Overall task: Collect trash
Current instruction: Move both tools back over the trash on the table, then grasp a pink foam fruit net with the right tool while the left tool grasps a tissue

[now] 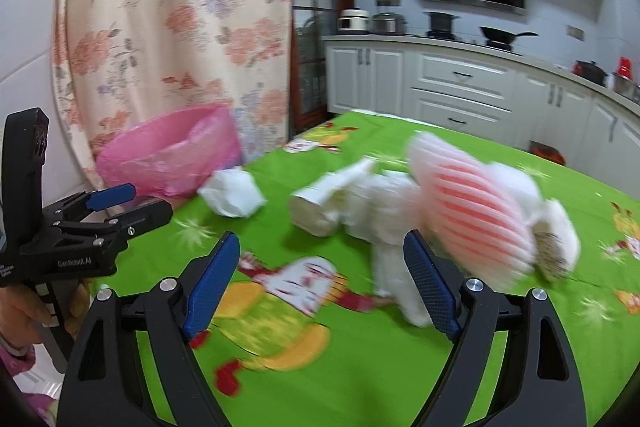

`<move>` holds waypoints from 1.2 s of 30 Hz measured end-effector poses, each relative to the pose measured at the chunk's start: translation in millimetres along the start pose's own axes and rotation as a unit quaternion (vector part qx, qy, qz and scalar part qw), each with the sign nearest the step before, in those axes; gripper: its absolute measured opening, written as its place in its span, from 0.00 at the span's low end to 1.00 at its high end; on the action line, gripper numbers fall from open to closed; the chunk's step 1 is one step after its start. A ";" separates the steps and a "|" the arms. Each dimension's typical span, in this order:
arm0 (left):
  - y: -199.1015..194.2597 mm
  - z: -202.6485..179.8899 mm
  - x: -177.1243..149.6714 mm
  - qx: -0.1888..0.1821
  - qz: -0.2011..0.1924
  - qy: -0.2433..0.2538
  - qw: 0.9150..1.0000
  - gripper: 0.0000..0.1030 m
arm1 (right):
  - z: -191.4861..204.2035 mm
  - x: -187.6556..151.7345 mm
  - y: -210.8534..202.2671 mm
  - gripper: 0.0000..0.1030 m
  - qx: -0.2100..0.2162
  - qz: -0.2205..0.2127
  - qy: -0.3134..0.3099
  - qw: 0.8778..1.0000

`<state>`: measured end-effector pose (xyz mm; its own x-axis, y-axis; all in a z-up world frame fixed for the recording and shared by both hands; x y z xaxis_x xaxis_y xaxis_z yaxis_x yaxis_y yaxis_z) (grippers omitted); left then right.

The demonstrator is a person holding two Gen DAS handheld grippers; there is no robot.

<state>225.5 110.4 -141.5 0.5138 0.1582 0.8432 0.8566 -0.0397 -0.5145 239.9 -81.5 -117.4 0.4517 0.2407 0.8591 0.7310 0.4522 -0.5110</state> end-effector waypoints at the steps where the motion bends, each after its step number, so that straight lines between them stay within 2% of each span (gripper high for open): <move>1: 3.9 -2.9 0.7 0.000 0.002 0.001 1.000 0.95 | -9.1 -1.6 -2.2 0.77 -0.008 -0.001 0.005 1.000; 11: 49.8 -18.3 19.6 0.018 0.025 0.010 0.999 0.95 | -72.1 8.6 -7.7 0.77 -0.067 -0.022 0.043 0.997; 19: 84.6 -10.8 25.4 0.056 0.057 0.017 0.997 0.94 | -93.8 18.6 19.2 0.77 -0.103 -0.005 0.025 0.994; 21: 92.2 -6.8 22.4 0.054 0.074 0.007 0.996 0.88 | -96.2 17.8 28.3 0.77 -0.105 0.005 0.021 0.994; 23: 97.8 -3.6 21.4 0.050 0.084 -0.004 0.995 0.73 | -98.7 13.9 38.4 0.77 -0.111 0.020 0.019 0.993; 25: 101.5 -1.7 19.3 0.050 0.091 -0.006 0.995 0.67 | -99.2 9.8 43.5 0.72 -0.110 0.026 0.018 0.993; 29: 106.8 -3.4 15.4 0.046 0.105 -0.003 0.993 0.48 | -101.6 3.5 43.3 0.45 -0.105 0.027 0.030 0.994; 31: 106.4 -3.3 15.7 0.046 0.102 -0.003 0.994 0.29 | -102.2 3.6 38.8 0.39 -0.102 0.022 0.038 0.994; 36: 98.4 -6.8 17.5 0.029 0.087 -0.007 0.996 0.17 | -100.1 2.0 23.7 0.35 -0.096 0.013 0.047 0.994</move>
Point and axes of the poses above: each gripper's, at about its wrist camera, not at the fingertips, and y roughly the way its jaws point, z to its left, x to its top, the point moved 10 cm from there along y, roughly the way its jaws point, and after that the axes turned 2 degrees about -x, right-handed, at the moved point
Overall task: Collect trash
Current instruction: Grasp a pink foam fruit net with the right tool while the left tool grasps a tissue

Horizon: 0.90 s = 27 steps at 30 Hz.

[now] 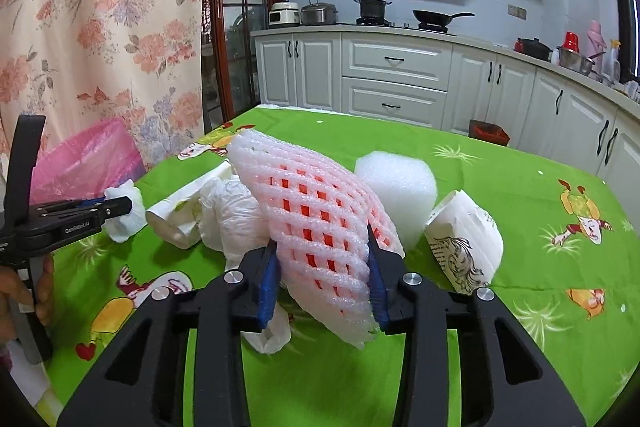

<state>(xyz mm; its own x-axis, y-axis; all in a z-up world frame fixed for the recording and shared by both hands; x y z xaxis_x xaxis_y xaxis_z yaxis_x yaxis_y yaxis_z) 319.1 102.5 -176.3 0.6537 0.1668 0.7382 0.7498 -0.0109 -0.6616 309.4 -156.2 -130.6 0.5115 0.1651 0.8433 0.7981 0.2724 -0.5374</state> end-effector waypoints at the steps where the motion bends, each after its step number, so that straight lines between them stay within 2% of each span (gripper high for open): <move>1: -2.6 -1.7 0.3 -0.001 -0.005 0.004 1.000 0.17 | -0.4 -0.7 -3.7 0.35 0.001 -0.002 0.003 1.000; 5: -18.6 -14.2 -2.1 0.000 -0.028 0.030 0.999 0.16 | -1.1 -4.6 -21.9 0.35 0.010 -0.014 0.020 1.000; 18: -71.9 -52.6 -30.9 -0.035 -0.077 0.046 0.995 0.16 | -0.4 -23.7 -57.7 0.35 0.025 -0.017 0.026 0.999; 23: -94.3 -69.0 -38.1 -0.058 -0.104 0.047 0.992 0.16 | 14.2 -30.5 -64.9 0.35 0.038 -0.018 0.019 0.999; 27: -110.2 -78.4 -41.6 -0.059 -0.126 0.061 0.988 0.16 | 30.0 -30.5 -70.4 0.35 0.049 -0.024 0.007 0.998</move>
Point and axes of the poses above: each gripper's, at about its wrist camera, not at the fingertips, and y roughly the way its jaws point, z to its left, x to its top, the point moved 10 cm from there along y, roughly the way its jaws point, and after that the axes turned 2 degrees about -x, right-handed, at the moved point
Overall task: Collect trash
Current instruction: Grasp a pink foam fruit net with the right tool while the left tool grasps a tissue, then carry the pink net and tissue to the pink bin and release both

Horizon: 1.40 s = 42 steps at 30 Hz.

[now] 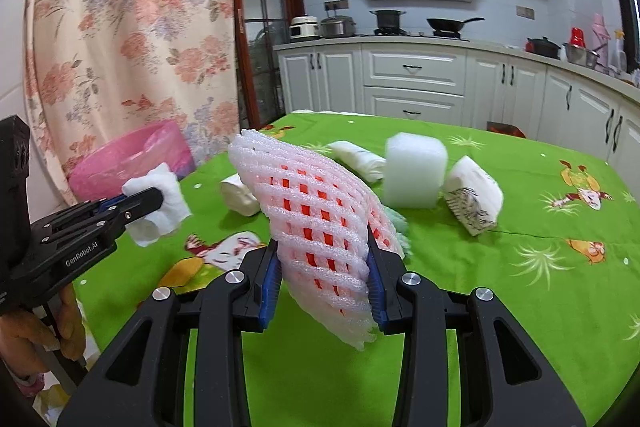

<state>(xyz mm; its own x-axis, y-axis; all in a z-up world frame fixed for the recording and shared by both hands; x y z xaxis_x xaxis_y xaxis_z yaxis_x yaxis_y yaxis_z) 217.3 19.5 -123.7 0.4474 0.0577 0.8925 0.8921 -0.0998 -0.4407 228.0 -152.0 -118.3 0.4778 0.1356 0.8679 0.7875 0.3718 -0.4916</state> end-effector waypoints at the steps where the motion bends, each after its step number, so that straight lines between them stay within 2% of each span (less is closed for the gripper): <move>1: -3.8 -1.9 0.4 0.002 -0.006 0.006 1.000 0.16 | 3.5 0.8 -1.1 0.35 0.003 -0.002 -0.002 1.000; 11: -32.3 -2.3 -6.4 0.020 -0.035 0.039 0.998 0.17 | 33.0 4.9 -7.7 0.35 0.029 -0.010 -0.009 0.999; 27: -54.9 1.5 -13.5 0.029 -0.050 0.043 0.997 0.17 | 50.4 -2.9 -6.3 0.35 0.040 0.000 -0.015 0.999; 35: -72.0 19.6 -4.6 0.049 -0.069 0.046 0.995 0.17 | 63.1 3.3 -6.4 0.35 0.062 -0.001 -0.010 0.998; 42: -86.1 42.1 3.7 0.060 -0.077 0.044 0.994 0.17 | 104.2 16.3 -2.6 0.35 0.096 -0.001 -0.046 0.994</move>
Point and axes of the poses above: each gripper's, at about its wrist camera, not at the fingertips, and y roughly the way its jaws point, z to its left, x to its top, the point moved 10 cm from there along y, roughly the way its jaws point, and after that the axes turned 2 degrees about -x, right-handed, at the moved point
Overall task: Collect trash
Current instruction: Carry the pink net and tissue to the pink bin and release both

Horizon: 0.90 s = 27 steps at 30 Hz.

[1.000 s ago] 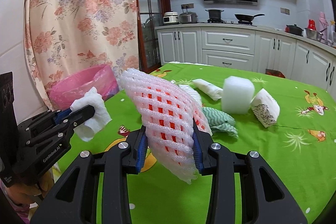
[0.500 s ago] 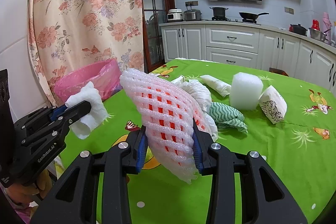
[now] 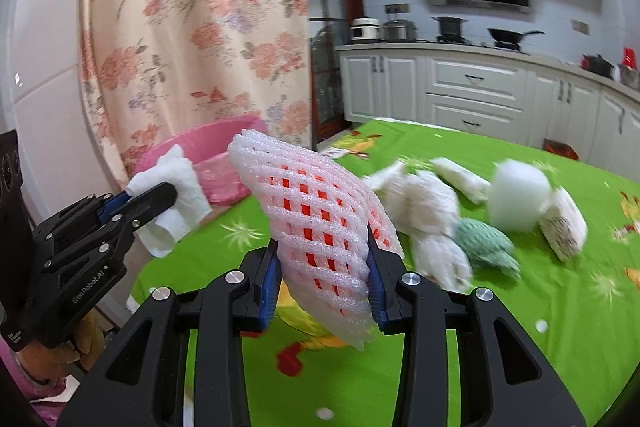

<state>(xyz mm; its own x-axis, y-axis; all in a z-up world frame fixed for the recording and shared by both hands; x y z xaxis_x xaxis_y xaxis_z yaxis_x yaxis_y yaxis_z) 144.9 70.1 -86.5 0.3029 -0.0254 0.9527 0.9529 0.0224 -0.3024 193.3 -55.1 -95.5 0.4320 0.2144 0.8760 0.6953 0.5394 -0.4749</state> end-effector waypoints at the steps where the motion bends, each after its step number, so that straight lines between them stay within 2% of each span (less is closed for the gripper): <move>1: -1.0 3.9 0.6 0.002 0.001 -0.001 1.000 0.17 | 5.2 2.8 1.5 0.35 0.004 -0.001 -0.006 1.000; 10: -6.9 71.3 18.8 0.037 -0.002 -0.035 0.999 0.18 | 59.7 31.0 34.6 0.35 0.051 0.012 -0.049 0.997; 14: -6.0 111.5 34.1 0.059 -0.008 -0.045 0.997 0.18 | 81.7 47.7 54.4 0.35 0.075 0.017 -0.048 0.996; 20: 3.7 160.6 47.6 0.088 -0.007 -0.035 0.995 0.19 | 114.9 71.4 88.2 0.35 0.115 0.031 -0.039 0.992; 27: 34.0 212.4 45.8 0.100 0.021 -0.062 0.993 0.20 | 138.3 97.0 122.4 0.35 0.118 0.032 -0.047 0.991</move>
<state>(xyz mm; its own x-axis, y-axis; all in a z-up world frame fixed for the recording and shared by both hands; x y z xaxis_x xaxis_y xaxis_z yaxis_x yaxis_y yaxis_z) 188.3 282.0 -46.5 0.3258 0.1025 0.9399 0.9144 0.2186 -0.3408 240.8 144.4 -57.0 0.4070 0.3230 0.8544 0.5106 0.6952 -0.5060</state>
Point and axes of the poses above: each gripper's, at about its wrist camera, not at the fingertips, and y roughly the way its jaws point, z to its left, x to its top, the point moved 10 cm from there along y, roughly the way its jaws point, and after that the axes turned 2 degrees about -x, right-handed, at the moved point
